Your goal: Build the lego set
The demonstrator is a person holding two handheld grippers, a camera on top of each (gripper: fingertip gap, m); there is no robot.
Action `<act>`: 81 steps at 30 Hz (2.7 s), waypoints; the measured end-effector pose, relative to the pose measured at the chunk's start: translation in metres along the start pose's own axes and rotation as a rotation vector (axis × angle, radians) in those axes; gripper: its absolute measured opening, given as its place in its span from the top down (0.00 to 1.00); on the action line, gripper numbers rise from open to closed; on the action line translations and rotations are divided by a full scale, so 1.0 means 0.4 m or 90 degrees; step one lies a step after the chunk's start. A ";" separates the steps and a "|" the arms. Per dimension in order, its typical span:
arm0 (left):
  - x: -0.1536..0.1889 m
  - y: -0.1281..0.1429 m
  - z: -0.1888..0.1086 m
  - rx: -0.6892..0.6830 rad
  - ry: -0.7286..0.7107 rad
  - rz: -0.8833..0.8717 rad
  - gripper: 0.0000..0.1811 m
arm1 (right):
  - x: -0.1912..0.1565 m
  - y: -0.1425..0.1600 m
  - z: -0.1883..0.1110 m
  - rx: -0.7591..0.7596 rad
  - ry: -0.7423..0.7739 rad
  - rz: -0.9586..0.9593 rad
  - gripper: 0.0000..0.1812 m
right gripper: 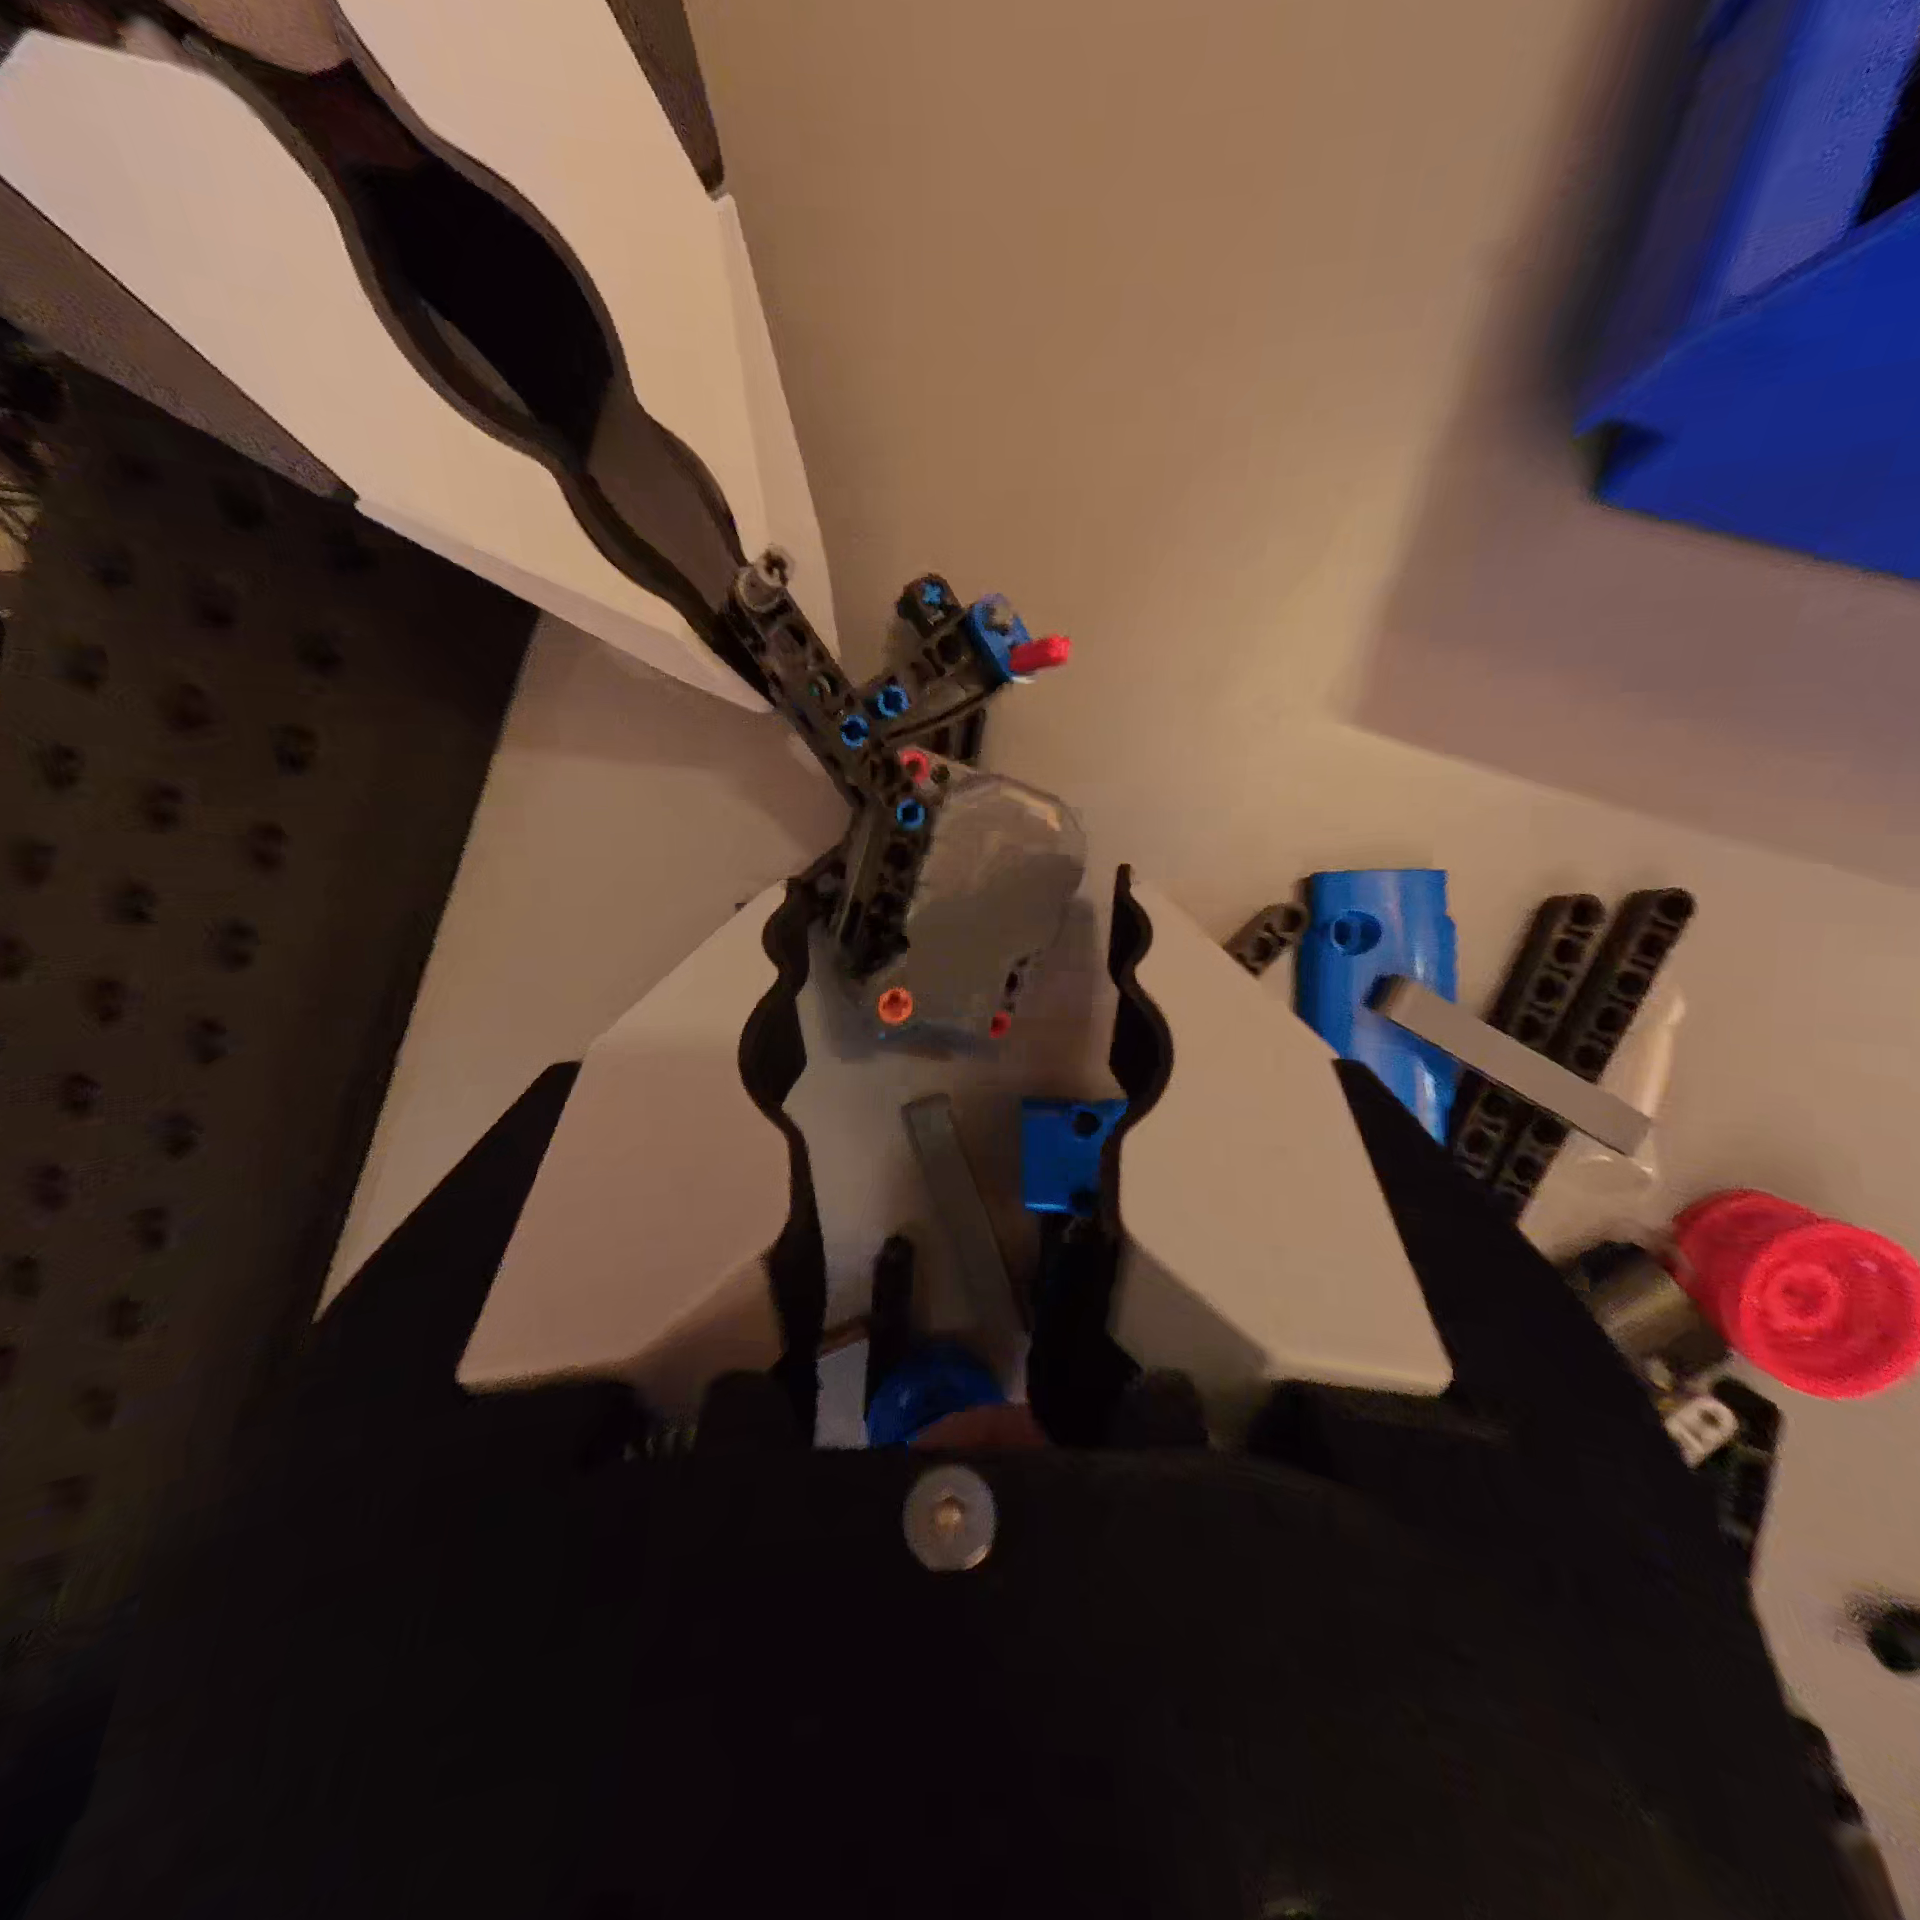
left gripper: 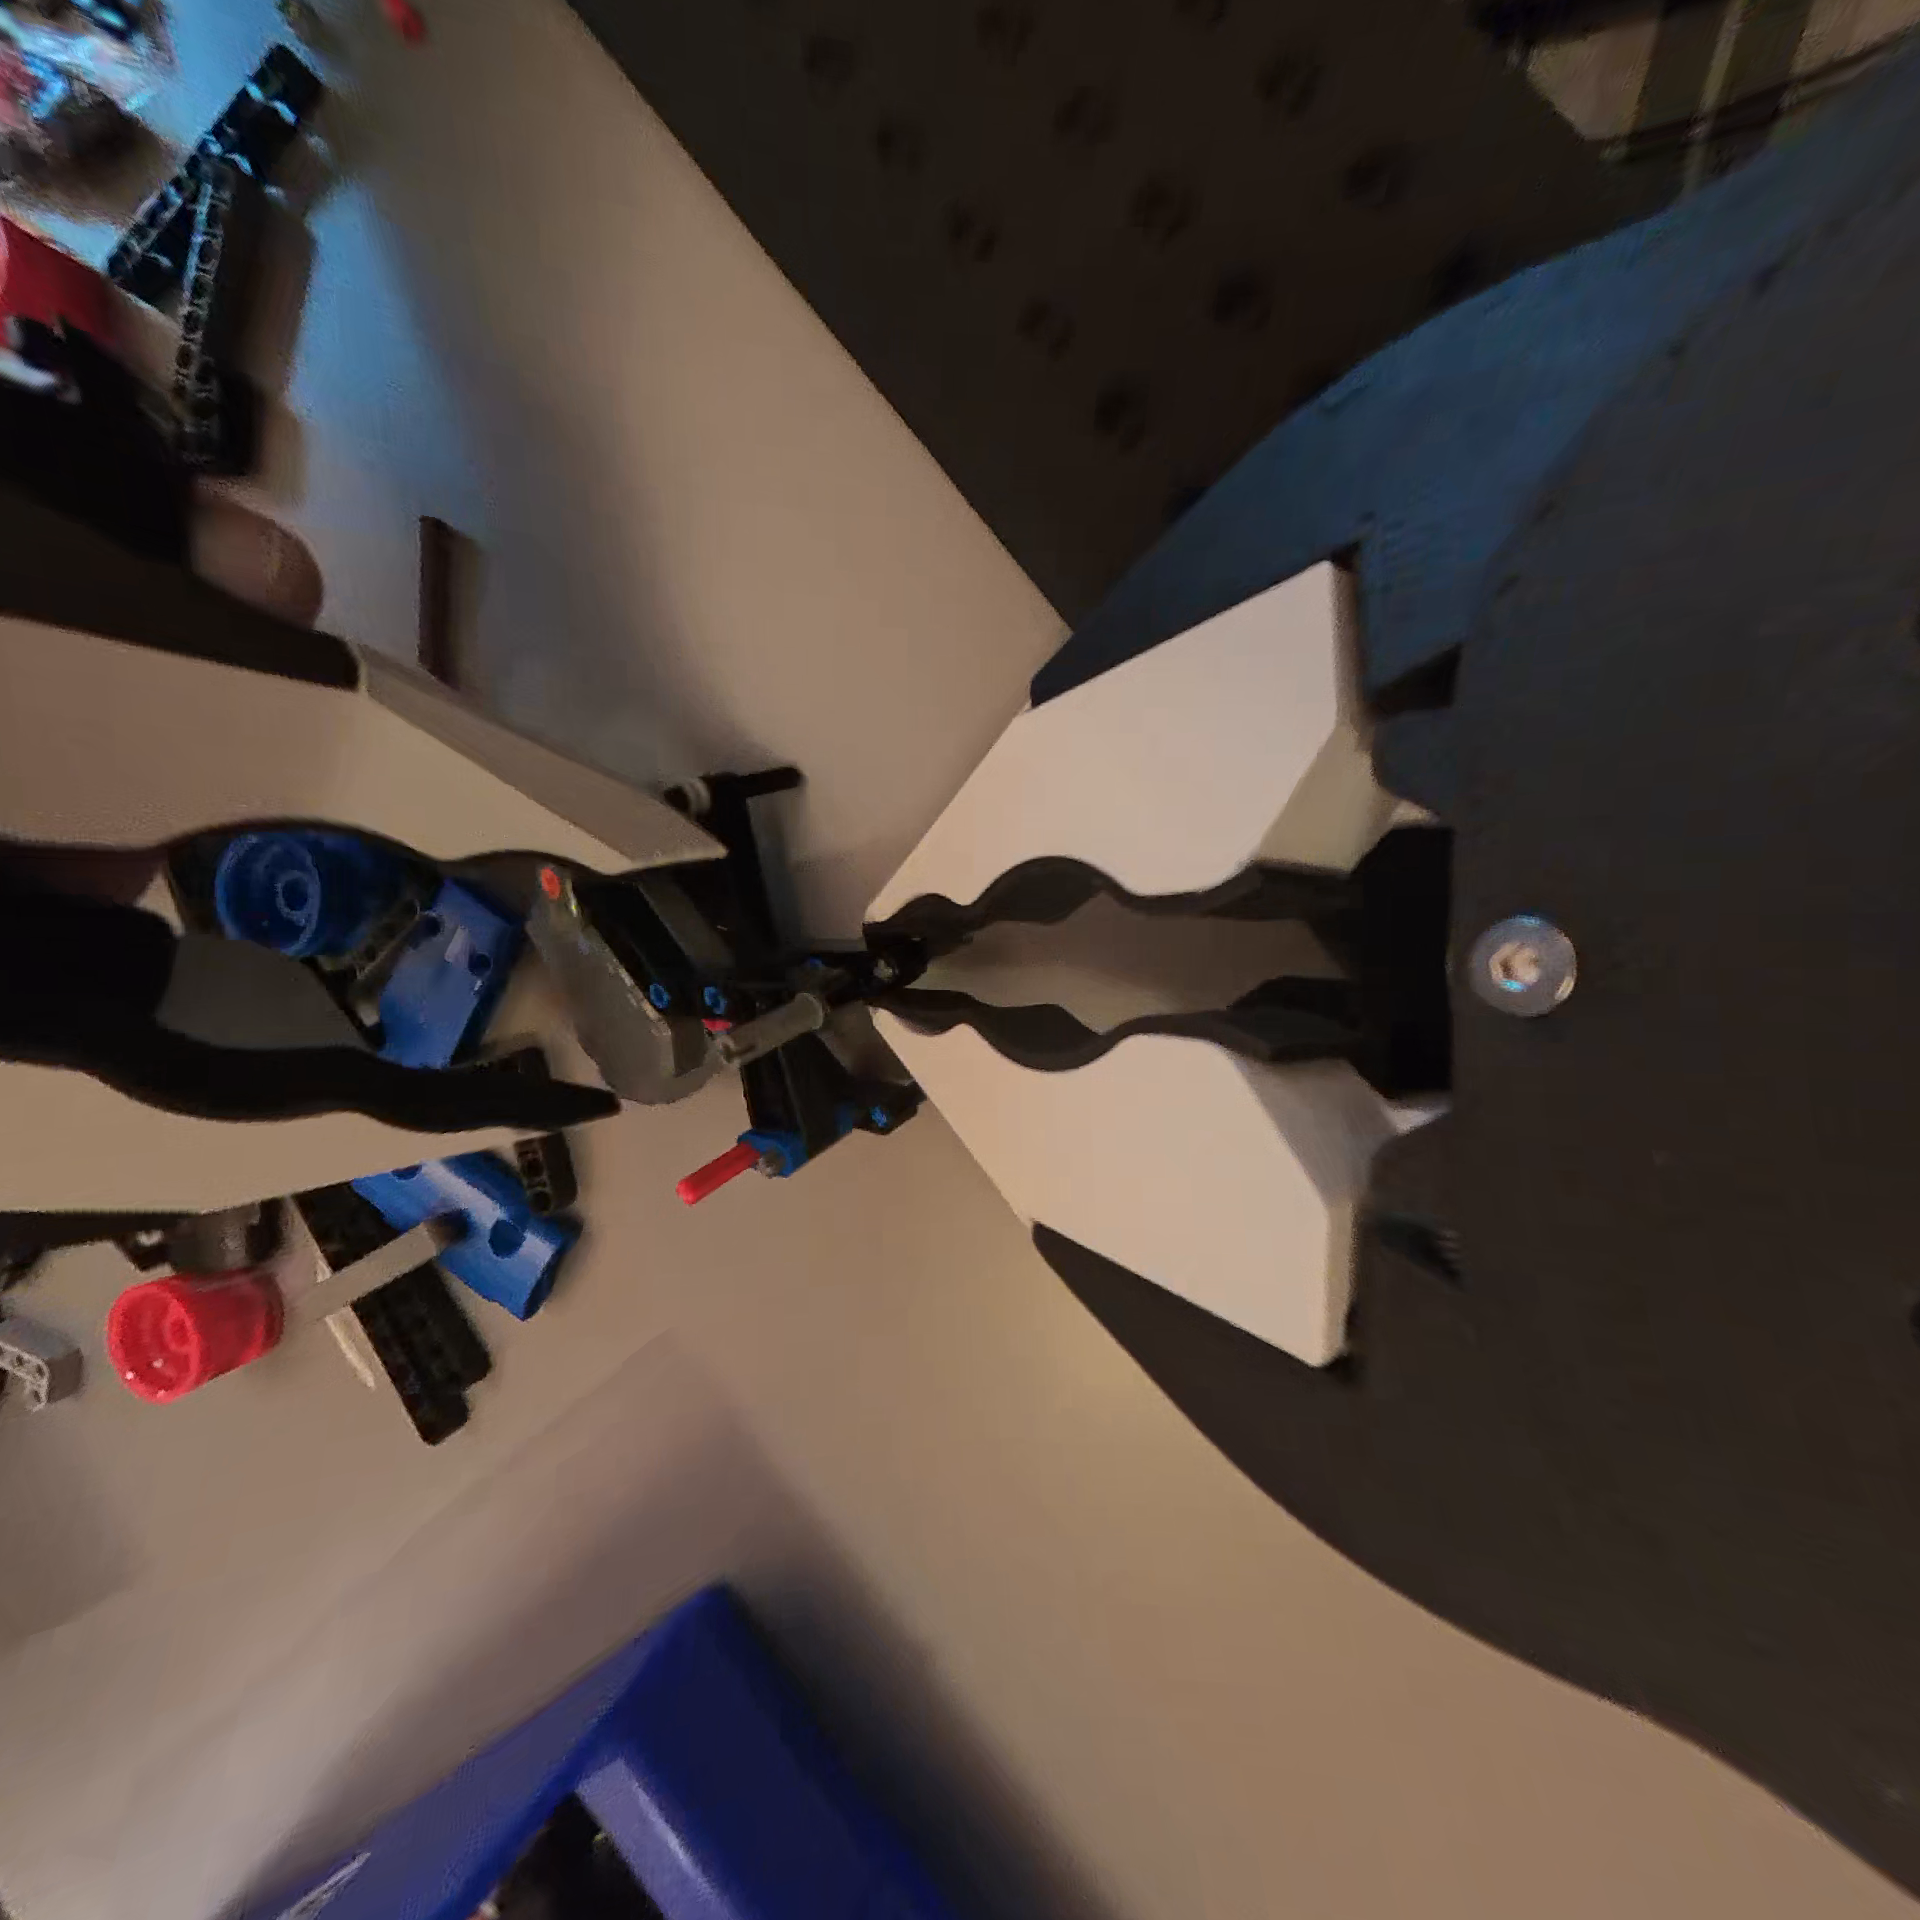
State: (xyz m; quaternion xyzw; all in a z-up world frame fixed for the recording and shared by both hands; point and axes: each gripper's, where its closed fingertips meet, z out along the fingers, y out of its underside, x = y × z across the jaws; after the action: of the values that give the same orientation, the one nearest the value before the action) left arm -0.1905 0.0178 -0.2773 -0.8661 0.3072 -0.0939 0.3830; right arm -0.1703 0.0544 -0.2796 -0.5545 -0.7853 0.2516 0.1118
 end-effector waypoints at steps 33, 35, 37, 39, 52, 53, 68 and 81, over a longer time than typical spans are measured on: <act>0.008 -0.094 -0.119 0.204 -0.285 0.502 0.76 | -0.058 -0.047 -0.137 0.283 0.178 -0.111 0.75; 0.000 -0.087 -0.140 0.217 -0.228 0.422 0.75 | -0.061 -0.035 -0.130 0.267 0.205 -0.143 0.75; -0.004 -0.100 -0.161 0.242 -0.188 0.365 0.75 | -0.072 -0.035 -0.124 0.276 0.219 -0.178 0.75; 0.011 -0.116 -0.157 0.256 -0.129 0.312 0.76 | -0.081 -0.041 -0.122 0.287 0.233 -0.214 0.75; 0.020 -0.088 -0.053 0.158 -0.093 0.208 0.94 | -0.062 -0.037 -0.119 0.228 0.316 -0.207 0.61; 0.019 -0.090 -0.051 0.158 -0.102 0.195 0.94 | -0.070 -0.044 -0.137 0.239 0.331 -0.201 0.65; 0.024 -0.106 -0.017 0.138 -0.195 0.207 0.94 | -0.081 -0.053 -0.068 0.253 0.417 -0.011 0.92; 0.006 -0.105 -0.012 0.151 -0.148 0.115 0.95 | -0.077 -0.067 -0.079 0.224 0.540 -0.127 0.93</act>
State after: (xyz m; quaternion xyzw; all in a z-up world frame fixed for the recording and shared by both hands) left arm -0.1711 0.0351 -0.2437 -0.7887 0.3240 0.0059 0.5224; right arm -0.1668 0.0274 -0.2356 -0.5028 -0.6654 0.1200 0.5385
